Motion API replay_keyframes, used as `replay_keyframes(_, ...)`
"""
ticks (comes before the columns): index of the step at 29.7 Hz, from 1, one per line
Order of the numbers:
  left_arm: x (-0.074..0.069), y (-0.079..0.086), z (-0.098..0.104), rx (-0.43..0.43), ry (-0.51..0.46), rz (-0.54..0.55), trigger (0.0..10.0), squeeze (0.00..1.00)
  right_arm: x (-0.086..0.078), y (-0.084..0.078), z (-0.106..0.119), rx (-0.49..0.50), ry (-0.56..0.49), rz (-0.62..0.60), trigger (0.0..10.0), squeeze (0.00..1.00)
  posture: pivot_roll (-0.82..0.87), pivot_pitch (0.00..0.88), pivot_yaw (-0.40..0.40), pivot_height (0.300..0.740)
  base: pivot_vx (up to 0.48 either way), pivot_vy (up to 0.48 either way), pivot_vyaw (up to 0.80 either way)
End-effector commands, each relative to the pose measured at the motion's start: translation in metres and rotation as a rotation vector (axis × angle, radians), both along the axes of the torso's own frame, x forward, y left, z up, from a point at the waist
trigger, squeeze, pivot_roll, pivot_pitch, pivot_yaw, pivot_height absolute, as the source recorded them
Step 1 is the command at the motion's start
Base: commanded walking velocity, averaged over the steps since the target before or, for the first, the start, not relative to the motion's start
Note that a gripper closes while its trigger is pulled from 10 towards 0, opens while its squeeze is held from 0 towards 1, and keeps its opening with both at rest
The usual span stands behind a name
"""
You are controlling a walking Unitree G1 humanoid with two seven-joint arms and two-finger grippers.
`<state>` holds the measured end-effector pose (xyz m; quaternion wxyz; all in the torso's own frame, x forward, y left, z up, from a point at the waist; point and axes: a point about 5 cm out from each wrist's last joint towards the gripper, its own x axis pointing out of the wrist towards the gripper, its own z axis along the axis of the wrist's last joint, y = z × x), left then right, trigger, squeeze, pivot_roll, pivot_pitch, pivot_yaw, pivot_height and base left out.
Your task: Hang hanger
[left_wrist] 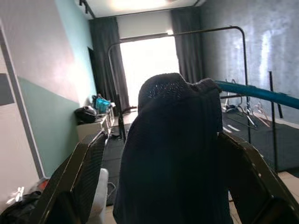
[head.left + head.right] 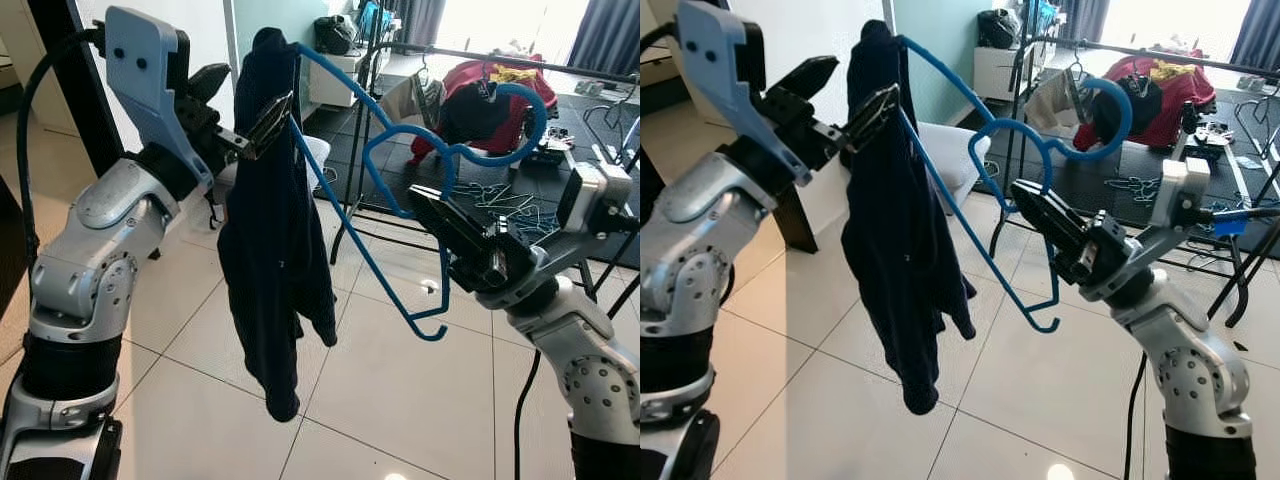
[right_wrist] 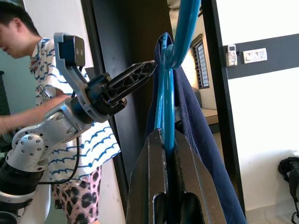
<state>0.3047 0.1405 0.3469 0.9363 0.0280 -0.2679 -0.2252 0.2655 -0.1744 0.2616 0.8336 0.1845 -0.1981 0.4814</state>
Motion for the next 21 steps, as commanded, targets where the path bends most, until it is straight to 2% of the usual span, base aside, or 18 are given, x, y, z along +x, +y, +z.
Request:
replay_keyframes(1,-0.001,-0.003,0.005,0.005,-0.021,0.014,10.0,0.0,0.0,0.001,0.008,0.015,-0.051,0.004,10.0,0.0,0.06,0.0,-0.036,0.74,0.0,0.0,0.0)
replay_keyframes(7,-0.001,-0.004,0.007,0.004,-0.031,0.036,10.0,0.0,0.0,0.001,0.008,0.014,-0.052,0.004,10.0,0.0,0.06,0.0,-0.037,0.74,0.0,0.0,0.0)
replay_keyframes(12,-0.003,-0.009,0.011,-0.01,-0.028,0.005,10.0,0.0,0.001,0.0,0.008,0.012,-0.051,0.002,10.0,0.0,0.06,0.0,-0.039,0.74,0.0,0.0,0.0)
replay_keyframes(16,-0.012,-0.028,0.006,0.002,0.017,-0.131,10.0,0.0,0.003,-0.002,0.008,0.009,-0.054,-0.012,10.0,0.0,0.07,0.0,-0.041,0.74,0.0,0.0,0.0)
replay_keyframes(21,-0.015,-0.036,0.001,0.013,0.04,-0.181,10.0,0.0,0.004,-0.004,0.009,0.01,-0.056,-0.021,10.0,0.0,0.07,0.0,-0.041,0.74,0.0,0.0,0.0)
